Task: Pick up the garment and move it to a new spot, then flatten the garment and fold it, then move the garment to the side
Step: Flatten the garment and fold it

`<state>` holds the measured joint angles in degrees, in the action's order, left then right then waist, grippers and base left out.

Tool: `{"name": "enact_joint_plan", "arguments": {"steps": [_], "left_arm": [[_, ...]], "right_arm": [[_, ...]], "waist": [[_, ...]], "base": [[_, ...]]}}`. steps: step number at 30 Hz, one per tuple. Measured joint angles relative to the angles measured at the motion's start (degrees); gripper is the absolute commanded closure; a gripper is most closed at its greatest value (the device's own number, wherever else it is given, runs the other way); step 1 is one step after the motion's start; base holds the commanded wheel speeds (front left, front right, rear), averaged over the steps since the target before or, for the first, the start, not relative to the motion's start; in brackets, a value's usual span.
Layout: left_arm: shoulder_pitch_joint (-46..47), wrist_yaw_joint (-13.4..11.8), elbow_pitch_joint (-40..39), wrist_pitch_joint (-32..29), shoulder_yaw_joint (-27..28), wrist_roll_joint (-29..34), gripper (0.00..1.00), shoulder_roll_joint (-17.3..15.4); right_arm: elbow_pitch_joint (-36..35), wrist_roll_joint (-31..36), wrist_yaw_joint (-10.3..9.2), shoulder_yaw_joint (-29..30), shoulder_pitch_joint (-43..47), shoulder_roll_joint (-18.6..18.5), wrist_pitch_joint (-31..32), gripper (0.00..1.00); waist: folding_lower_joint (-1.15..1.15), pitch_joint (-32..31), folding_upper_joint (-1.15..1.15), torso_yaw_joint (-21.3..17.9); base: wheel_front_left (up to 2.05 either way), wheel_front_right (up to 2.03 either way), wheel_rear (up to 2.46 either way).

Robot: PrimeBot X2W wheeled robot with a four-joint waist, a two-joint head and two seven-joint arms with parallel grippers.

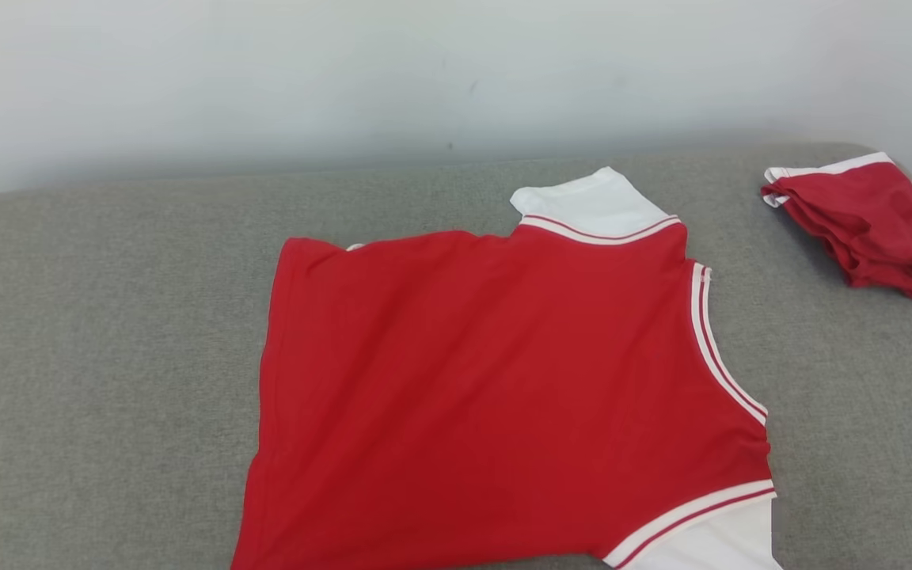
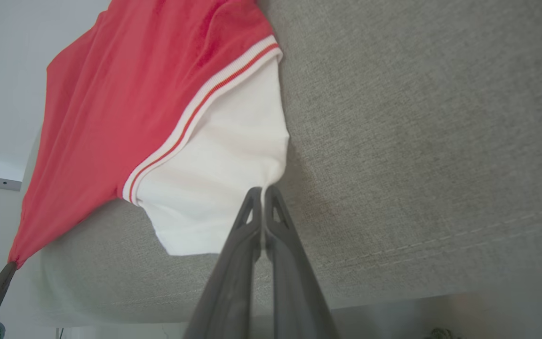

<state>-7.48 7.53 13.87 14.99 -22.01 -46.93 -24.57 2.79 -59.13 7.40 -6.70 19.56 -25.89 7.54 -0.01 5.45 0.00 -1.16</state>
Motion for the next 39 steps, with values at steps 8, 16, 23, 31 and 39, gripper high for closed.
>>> {"name": "enact_joint_plan", "arguments": {"steps": [8, 16, 23, 31, 39], "left_arm": [[-0.2, 0.0, 0.64, 0.03, -0.89, 1.6, 1.0, 0.03], [1.53, 0.0, -2.02, 0.03, 0.93, 4.09, 1.0, -0.66], [6.55, -0.01, -3.11, -0.26, -1.27, 5.61, 1.0, -3.21], [16.4, -0.01, -1.07, -2.8, -6.0, 5.02, 1.0, -6.0], [27.39, -0.01, 5.65, -3.49, -13.34, 2.0, 1.0, -6.65]], "right_arm": [[-4.8, -3.45, -0.01, -2.13, 2.81, -1.08, 2.0, 1.0], [-7.05, -4.42, -0.01, -0.75, -1.57, -1.11, -0.25, 1.0], [-5.03, -2.25, -0.01, 0.88, -9.36, -2.19, 1.27, 1.0], [3.23, 1.31, 0.0, 2.66, -25.35, 0.29, 7.66, 1.0], [16.39, 6.59, 0.0, 0.26, -40.86, 2.76, 11.09, 1.0]], "waist": [[0.01, -0.25, 0.0, -0.37], [0.01, 0.58, 0.0, -1.33], [0.01, 1.29, 0.0, -0.59], [0.01, 2.96, 0.0, 0.22], [0.02, 5.31, 0.01, 0.77]], "base": [[0.0, 0.0, 0.0], [0.0, 0.0, 0.0], [0.0, 0.0, 0.0], [0.0, 0.0, 0.0], [0.0, 0.0, 0.0]]}}
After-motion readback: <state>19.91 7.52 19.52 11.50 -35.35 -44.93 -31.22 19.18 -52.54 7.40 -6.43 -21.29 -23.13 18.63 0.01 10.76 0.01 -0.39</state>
